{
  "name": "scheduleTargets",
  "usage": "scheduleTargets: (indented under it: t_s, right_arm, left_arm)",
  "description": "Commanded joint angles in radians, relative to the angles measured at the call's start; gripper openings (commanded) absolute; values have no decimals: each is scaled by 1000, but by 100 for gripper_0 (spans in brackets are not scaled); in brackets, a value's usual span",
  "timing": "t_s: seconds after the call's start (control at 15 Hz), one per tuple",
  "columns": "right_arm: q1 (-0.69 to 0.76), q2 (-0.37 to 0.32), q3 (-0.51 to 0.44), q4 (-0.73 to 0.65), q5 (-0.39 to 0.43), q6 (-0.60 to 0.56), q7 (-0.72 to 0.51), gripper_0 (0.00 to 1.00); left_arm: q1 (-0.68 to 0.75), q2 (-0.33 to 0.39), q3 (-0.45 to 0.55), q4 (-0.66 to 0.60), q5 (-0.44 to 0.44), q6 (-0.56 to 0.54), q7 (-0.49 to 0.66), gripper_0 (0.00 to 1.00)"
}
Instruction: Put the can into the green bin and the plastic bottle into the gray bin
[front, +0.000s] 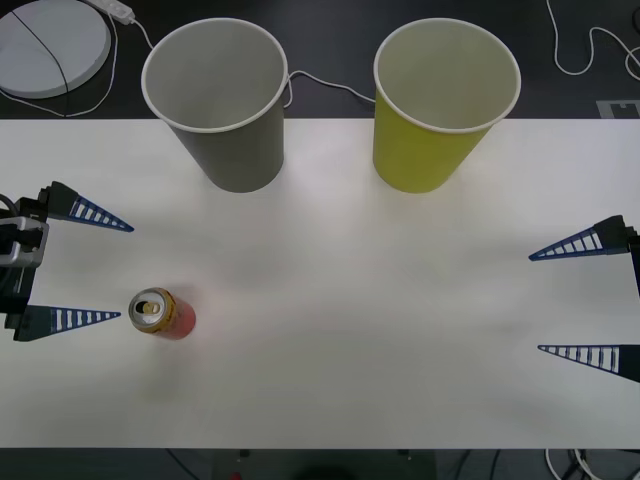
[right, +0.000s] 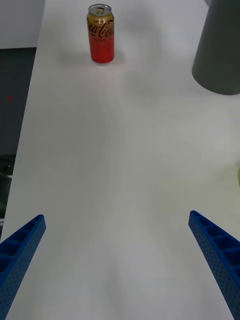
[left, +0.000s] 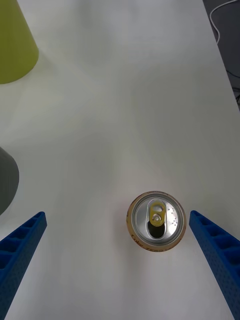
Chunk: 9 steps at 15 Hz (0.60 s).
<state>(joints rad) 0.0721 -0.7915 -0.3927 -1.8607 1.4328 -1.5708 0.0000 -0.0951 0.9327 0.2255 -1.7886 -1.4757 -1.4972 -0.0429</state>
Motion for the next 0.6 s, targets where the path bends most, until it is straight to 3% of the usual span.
scheduleTargets:
  t_s: [0.07, 0.4, 0.6]
  right_arm:
    - [0, 0, 0, 0, 0, 0, 0, 100]
    - [0, 0, 0, 0, 0, 0, 0, 100]
    - [0, 0, 0, 0, 0, 0, 0, 100]
  left_arm:
    - [0, 0, 0, 0, 0, 0, 0, 100]
    - [-14, 31, -26, 14, -11, -31, 3, 100]
    - [-17, 55, -28, 55, 78, -35, 11, 100]
